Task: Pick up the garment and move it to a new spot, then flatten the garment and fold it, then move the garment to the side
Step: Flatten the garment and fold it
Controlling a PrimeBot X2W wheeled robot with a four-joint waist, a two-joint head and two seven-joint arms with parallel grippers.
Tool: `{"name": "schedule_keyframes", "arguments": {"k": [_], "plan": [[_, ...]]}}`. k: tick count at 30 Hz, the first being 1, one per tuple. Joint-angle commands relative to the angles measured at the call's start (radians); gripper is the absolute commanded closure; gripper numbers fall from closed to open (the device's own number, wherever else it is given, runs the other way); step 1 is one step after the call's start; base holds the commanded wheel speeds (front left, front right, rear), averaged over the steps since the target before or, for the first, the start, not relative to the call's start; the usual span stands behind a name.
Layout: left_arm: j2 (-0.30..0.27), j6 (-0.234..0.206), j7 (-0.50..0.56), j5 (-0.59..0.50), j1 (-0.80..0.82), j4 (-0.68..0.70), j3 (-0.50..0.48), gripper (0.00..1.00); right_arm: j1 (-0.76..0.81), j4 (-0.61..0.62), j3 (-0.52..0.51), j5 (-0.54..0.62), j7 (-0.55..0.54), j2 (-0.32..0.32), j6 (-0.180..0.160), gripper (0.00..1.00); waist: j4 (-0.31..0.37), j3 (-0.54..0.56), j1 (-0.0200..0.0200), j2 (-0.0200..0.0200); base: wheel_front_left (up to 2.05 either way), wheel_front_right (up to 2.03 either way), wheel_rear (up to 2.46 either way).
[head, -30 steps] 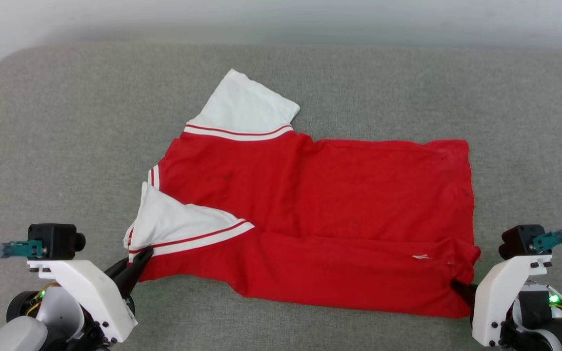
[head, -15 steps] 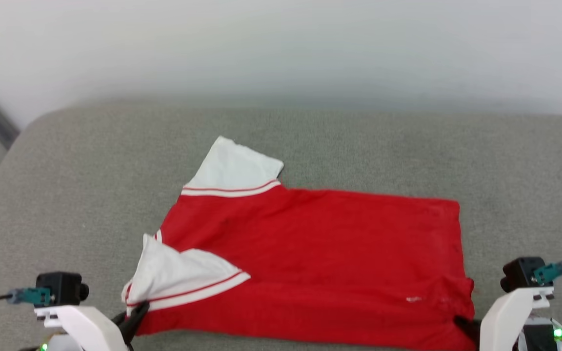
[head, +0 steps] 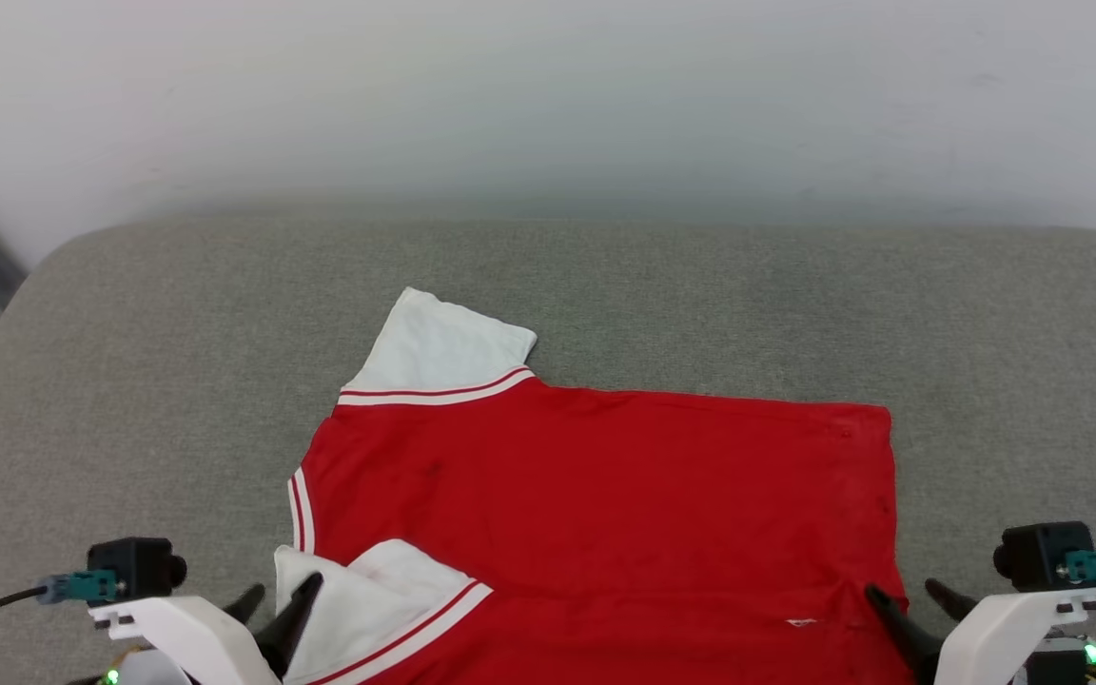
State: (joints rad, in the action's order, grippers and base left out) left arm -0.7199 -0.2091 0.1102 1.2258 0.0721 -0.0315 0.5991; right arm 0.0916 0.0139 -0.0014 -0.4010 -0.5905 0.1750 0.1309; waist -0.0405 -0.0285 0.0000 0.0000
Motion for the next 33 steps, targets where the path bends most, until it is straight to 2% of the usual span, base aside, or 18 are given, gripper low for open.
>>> {"name": "schedule_keyframes", "arguments": {"k": [1, 8, 17, 21, 26, 29, 33], "plan": [[0.002, -0.004, -0.012, -0.009, 0.012, -0.003, -0.007, 0.00, -0.007, 0.006, -0.001, 0.008, 0.016, 0.009, 0.000, 0.00, 0.006, 0.003, 0.0000, 0.0000, 0.00, 0.00, 0.00], [0.016, -0.034, -0.133, -0.086, 0.099, 0.001, -0.060, 0.00, -0.045, 0.064, -0.031, 0.113, 0.279, -0.022, 0.000, 0.00, 0.057, 0.002, 0.0000, 0.0000, 0.00, 0.00, 0.00], [0.023, -0.047, -0.173, -0.148, 0.301, -0.032, -0.115, 0.00, -0.148, 0.162, -0.005, 0.208, 0.442, -0.070, 0.000, 0.00, 0.149, -0.116, 0.0000, 0.0000, 0.00, 0.00, 0.00], [0.008, -0.018, -0.139, -0.139, 0.402, -0.080, -0.133, 0.00, -0.206, 0.204, 0.032, 0.231, 0.470, -0.089, 0.000, 0.00, 0.196, -0.211, 0.0000, 0.0000, 0.00, 0.00, 0.00], [-0.017, 0.040, -0.056, -0.114, 0.543, -0.173, -0.148, 0.00, -0.261, 0.230, 0.062, 0.243, 0.499, -0.110, 0.000, 0.00, 0.236, -0.310, 0.0000, 0.0000, 0.00, 0.00, 0.00], [-0.047, 0.074, 0.010, -0.112, 0.631, -0.223, -0.147, 0.00, -0.287, 0.231, 0.067, 0.242, 0.513, -0.116, 0.000, 0.00, 0.257, -0.357, 0.0000, 0.0000, 0.00, 0.00, 0.00], [-0.102, 0.125, 0.151, -0.112, 0.747, -0.278, -0.122, 0.00, -0.312, 0.223, 0.079, 0.230, 0.529, -0.123, 0.000, 0.00, 0.285, -0.413, 0.0000, 0.0000, 0.00, 0.00, 0.00]]}}
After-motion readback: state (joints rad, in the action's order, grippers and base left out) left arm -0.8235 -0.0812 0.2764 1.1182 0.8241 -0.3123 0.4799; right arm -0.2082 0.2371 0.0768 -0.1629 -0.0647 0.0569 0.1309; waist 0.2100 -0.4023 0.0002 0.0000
